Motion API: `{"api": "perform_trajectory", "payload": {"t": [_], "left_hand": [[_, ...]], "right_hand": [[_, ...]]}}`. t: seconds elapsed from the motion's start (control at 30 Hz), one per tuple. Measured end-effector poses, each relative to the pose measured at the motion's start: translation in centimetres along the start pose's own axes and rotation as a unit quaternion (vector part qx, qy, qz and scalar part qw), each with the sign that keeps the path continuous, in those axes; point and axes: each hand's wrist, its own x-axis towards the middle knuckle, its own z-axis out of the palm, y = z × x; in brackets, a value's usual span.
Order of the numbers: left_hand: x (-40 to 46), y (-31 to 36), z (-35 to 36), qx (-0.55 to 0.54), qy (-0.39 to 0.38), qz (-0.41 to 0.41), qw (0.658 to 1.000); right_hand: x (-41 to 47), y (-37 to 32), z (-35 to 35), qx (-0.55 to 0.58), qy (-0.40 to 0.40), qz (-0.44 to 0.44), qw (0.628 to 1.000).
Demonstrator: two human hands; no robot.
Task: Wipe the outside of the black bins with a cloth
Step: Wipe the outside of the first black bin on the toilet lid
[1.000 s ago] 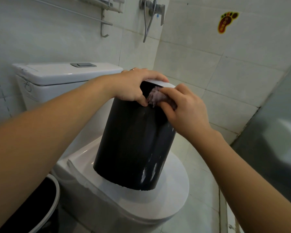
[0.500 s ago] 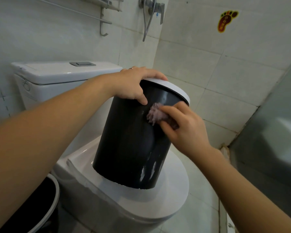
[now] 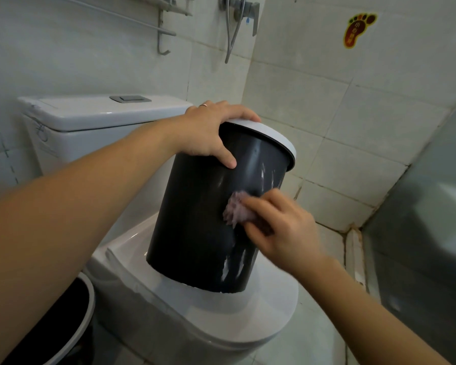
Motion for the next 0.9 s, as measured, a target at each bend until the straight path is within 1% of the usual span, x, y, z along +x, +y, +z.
{"api": "perform_trajectory", "payload": {"t": [0.1, 0.17, 0.2, 0.3, 0.37, 0.57, 0.67, 0.7, 0.83, 0.9], "left_hand": [[0.1, 0.0, 0.0, -0.004, 0.003, -0.002, 1.0], [0.1, -0.1, 0.0, -0.004, 0.005, -0.002, 1.0], [0.2, -0.1, 0.1, -0.004, 0.006, -0.004, 1.0], [0.3, -0.3, 0.0, -0.003, 0.002, -0.011, 1.0], [0.4, -0.6, -0.2, -0.008, -0.003, -0.014, 1.0], [0.4, -1.5, -0.5, -0.02, 0.003, -0.016, 1.0], [0.6, -1.6, -0.5, -0.032, -0.001, -0.018, 0.999], [0.6, -1.6, -0.4, -0.03, 0.0, -0.018, 0.999], [0.8, -1.6, -0.3, -0.022, 0.005, -0.019, 1.0], [0.8, -1.6, -0.3, -0.025, 0.005, -0.019, 0.999]], "right_hand": [[-2.0, -0.4, 0.3, 0.011, -0.032, -0.038, 0.999], [-2.1, -0.2, 0.4, 0.006, -0.03, -0.044, 0.999], [-1.7, 0.0, 0.4, 0.004, -0.021, -0.033, 0.999], [0.0, 0.3, 0.3, 0.013, 0.017, 0.044, 0.999], [0.5, 0.3, 0.4, 0.011, 0.019, 0.058, 0.998], [-3.0, -0.6, 1.4, 0.046, -0.031, -0.026, 0.998], [-3.6, -0.6, 1.6, 0.036, -0.038, -0.058, 0.997], [-3.2, -0.4, 1.6, 0.03, -0.031, -0.052, 0.998], [-1.2, 0.1, 1.2, 0.02, 0.019, 0.036, 0.999], [-1.3, -0.1, 1.2, 0.022, 0.01, 0.027, 0.999]]}}
